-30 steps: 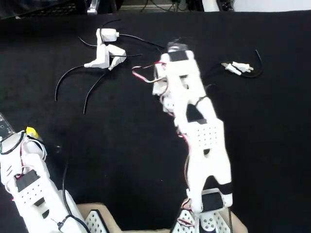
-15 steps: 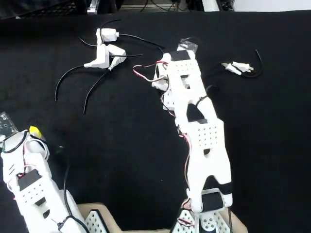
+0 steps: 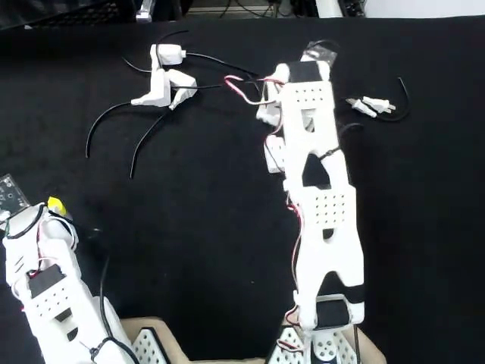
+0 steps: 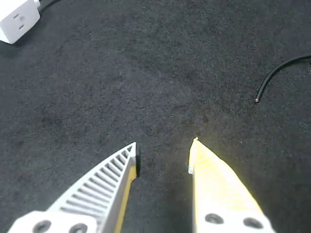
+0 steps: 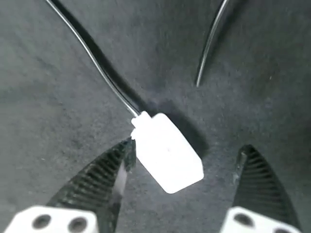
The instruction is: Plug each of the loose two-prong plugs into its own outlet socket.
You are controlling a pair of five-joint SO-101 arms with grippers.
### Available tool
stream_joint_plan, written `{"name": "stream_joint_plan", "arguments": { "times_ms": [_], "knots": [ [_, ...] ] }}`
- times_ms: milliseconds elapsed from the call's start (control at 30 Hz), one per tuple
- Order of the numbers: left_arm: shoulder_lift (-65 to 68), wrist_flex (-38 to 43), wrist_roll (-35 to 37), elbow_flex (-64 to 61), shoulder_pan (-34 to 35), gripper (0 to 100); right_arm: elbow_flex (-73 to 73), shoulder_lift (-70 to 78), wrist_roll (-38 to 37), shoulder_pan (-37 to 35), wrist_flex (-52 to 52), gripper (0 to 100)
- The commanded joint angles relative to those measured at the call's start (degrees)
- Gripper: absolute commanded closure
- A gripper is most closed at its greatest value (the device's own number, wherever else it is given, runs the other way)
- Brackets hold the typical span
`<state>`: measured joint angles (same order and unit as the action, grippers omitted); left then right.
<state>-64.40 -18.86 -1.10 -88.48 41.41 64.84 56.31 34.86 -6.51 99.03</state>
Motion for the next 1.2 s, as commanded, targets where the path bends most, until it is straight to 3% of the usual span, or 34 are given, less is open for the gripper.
{"name": "stream_joint_plan", "arguments": {
  "times_ms": [0,133,300,600,700,767,1000,1167],
  "knots": [
    [-0.4,1.2,-0.5,0.3,-0.6,82,4.7,-1.3,-0.7,0.4,2.0,66.9],
    [-0.4,1.2,-0.5,0.2,-0.6,82,7.7,-1.3,-0.8,3.4,2.1,67.1],
    [-0.4,1.2,-0.5,0.2,-0.6,82,12.1,-1.1,-5.4,14.2,1.9,67.2],
    [-0.4,1.2,-0.5,0.2,-0.6,82,14.9,1.1,-20.8,31.5,1.8,67.2],
    [-0.4,1.2,-0.5,0.2,-0.6,82,15.3,4.9,-27.3,32.1,-1.1,67.2],
    [-0.4,1.2,-0.5,0.0,-0.5,82,15.3,7.6,-33.1,30.9,-8.4,67.3],
    [-0.4,1.3,-0.6,-0.4,-0.3,82,15.3,16.0,-61.6,28.7,-30.3,67.3],
    [-0.4,1.3,-0.6,-0.4,-0.4,82,15.0,21.1,-67.9,26.9,-38.9,67.4]
  ]
}}
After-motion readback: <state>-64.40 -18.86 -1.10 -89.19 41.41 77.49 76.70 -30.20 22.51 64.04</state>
